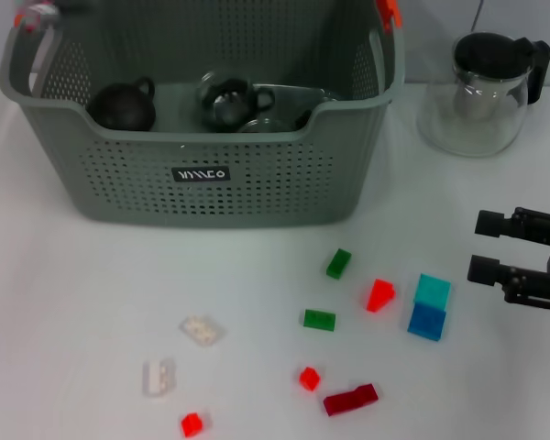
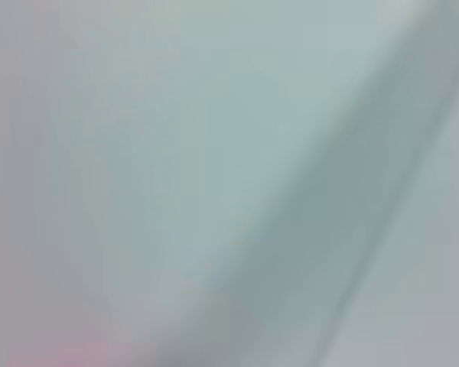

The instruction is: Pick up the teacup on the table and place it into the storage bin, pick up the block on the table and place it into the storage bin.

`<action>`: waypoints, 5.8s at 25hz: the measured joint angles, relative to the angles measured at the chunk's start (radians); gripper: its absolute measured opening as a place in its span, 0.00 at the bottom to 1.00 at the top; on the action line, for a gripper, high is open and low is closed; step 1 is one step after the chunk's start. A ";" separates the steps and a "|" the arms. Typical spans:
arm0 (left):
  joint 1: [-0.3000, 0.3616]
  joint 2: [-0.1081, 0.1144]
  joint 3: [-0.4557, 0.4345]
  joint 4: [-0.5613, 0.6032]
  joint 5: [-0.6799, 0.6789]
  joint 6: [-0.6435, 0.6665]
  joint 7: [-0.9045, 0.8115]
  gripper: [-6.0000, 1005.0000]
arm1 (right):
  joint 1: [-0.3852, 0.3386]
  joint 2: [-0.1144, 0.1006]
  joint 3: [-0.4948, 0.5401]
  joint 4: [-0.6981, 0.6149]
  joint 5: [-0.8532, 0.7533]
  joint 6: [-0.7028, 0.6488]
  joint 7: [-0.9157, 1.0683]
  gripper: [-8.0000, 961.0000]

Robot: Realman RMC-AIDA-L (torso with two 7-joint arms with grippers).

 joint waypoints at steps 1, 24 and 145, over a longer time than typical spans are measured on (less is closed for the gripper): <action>0.032 0.014 -0.055 -0.035 -0.116 0.082 0.056 0.36 | 0.000 0.000 0.000 0.000 0.000 -0.003 0.000 0.78; 0.398 -0.121 -0.028 0.088 0.336 0.412 0.713 0.46 | 0.002 -0.004 0.000 0.001 0.000 -0.004 0.010 0.78; 0.512 -0.135 -0.254 -0.306 0.429 0.162 1.335 0.47 | 0.000 -0.005 0.008 0.004 -0.026 0.004 0.021 0.78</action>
